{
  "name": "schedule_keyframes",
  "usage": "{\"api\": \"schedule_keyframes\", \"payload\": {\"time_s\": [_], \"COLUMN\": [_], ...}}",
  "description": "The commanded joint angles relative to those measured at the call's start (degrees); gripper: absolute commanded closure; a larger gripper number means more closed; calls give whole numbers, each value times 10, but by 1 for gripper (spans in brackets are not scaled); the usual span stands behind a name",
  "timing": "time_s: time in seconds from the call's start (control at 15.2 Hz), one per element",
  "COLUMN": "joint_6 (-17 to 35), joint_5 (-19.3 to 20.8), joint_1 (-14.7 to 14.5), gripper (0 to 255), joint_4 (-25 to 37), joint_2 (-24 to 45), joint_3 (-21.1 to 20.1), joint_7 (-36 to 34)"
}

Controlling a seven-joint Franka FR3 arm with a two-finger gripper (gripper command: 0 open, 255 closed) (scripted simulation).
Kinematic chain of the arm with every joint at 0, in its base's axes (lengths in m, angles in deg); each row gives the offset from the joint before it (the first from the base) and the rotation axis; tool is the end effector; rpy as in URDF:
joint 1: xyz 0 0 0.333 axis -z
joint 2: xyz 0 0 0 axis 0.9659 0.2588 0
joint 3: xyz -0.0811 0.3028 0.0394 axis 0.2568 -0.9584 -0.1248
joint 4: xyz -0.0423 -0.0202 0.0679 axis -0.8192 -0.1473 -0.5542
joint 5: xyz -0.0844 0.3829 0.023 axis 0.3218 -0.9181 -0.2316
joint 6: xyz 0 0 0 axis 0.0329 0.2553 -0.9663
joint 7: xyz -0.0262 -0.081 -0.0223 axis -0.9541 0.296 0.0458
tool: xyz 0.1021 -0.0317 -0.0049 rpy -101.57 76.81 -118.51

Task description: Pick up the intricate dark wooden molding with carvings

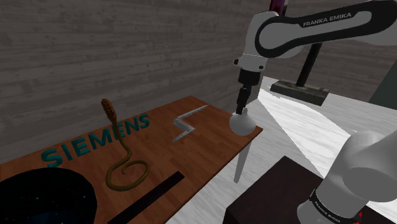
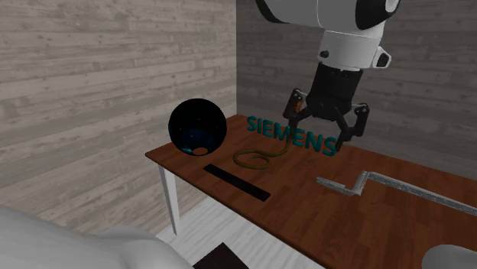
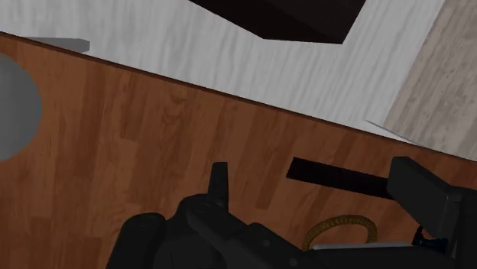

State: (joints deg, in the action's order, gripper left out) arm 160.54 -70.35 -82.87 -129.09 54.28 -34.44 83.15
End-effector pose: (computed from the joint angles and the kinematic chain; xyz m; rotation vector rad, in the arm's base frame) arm 0.3918 0.0693 0.5008 -2.9229 -0.6892 0.0146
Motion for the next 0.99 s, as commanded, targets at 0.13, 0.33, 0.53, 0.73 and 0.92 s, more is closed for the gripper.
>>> {"api": "schedule_keyframes", "payload": {"time_s": [0.13, 0.33, 0.53, 0.73, 0.92], "joint_6": [59, 98, 134, 167, 195], "joint_5": [-3, -3, 0, 6, 17], "joint_1": [-23, -39, -55, -69, -82], "gripper": [0, 0, 0, 0, 0], "joint_4": [13, 29, 50, 74, 102], "joint_2": [70, 126, 182, 238, 294], "joint_3": [-15, -28, -42, -56, -71], "joint_7": [36, 61, 82, 102, 118]}}
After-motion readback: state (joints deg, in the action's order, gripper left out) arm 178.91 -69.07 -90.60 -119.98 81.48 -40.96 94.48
